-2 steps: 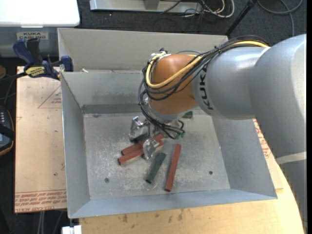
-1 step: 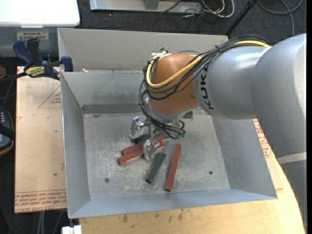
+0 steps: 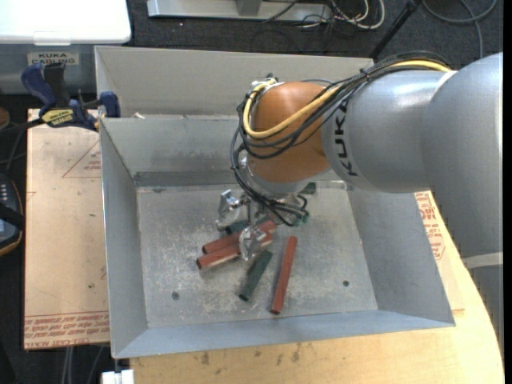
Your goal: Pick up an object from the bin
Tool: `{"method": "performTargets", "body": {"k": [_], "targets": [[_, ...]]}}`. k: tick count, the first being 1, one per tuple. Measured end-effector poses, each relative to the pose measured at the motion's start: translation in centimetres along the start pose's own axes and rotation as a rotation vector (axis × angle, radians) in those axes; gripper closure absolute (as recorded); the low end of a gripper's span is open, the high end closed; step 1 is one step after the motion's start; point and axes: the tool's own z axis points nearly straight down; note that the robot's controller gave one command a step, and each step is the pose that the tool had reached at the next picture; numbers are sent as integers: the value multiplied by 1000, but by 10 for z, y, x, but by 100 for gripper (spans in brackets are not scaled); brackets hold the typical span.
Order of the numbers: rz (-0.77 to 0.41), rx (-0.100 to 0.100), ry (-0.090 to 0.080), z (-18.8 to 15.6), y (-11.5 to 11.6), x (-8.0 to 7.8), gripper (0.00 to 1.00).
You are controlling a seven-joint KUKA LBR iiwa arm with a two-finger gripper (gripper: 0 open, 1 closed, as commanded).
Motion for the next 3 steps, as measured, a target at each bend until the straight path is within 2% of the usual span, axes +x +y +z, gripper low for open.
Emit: {"method": "performTargets", "body": {"k": [2, 3], "targets": [[1, 2, -3, -29, 0, -2, 100], [1, 0, 3, -42, 0, 0, 100]]}}
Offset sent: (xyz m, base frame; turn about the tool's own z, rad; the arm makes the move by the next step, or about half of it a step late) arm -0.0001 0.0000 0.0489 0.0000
